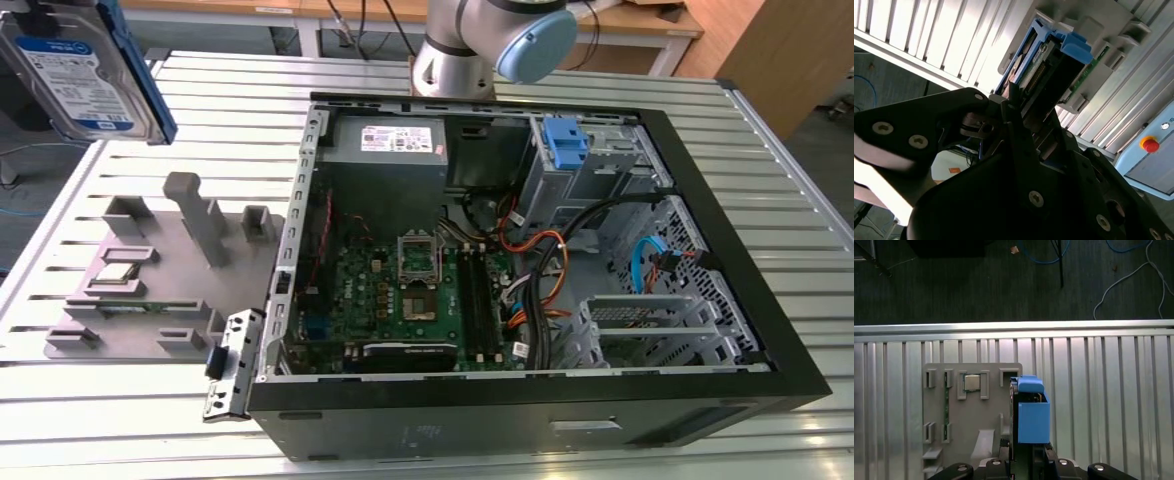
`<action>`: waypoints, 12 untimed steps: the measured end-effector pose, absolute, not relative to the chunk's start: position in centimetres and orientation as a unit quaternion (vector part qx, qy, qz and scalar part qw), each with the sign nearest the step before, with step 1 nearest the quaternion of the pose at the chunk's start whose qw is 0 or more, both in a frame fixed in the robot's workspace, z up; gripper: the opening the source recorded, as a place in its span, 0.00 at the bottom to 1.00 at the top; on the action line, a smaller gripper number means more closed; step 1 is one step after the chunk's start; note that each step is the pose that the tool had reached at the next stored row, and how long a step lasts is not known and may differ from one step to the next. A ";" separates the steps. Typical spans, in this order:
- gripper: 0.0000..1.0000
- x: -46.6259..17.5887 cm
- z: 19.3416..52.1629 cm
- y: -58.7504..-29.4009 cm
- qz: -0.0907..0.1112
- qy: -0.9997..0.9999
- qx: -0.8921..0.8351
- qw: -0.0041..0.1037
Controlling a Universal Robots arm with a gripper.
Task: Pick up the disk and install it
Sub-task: 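Pick up the disk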
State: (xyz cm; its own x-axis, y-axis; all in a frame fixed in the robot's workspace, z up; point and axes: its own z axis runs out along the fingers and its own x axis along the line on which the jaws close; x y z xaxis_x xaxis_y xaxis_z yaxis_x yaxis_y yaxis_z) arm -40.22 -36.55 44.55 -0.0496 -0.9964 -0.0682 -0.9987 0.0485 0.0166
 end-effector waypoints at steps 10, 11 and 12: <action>0.35 -40.2 44.9 -36.5 0.030 0.724 -0.689 0.019; 0.35 -40.2 44.9 -36.5 0.030 0.724 -0.689 0.019; 0.35 -40.2 44.9 -36.5 0.030 0.724 -0.689 0.019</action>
State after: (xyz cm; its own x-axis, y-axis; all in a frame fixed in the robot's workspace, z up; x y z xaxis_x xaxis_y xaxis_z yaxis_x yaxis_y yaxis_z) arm -40.22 -36.55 44.93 -0.0495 -0.9964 -0.0681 -0.9987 0.0485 0.0167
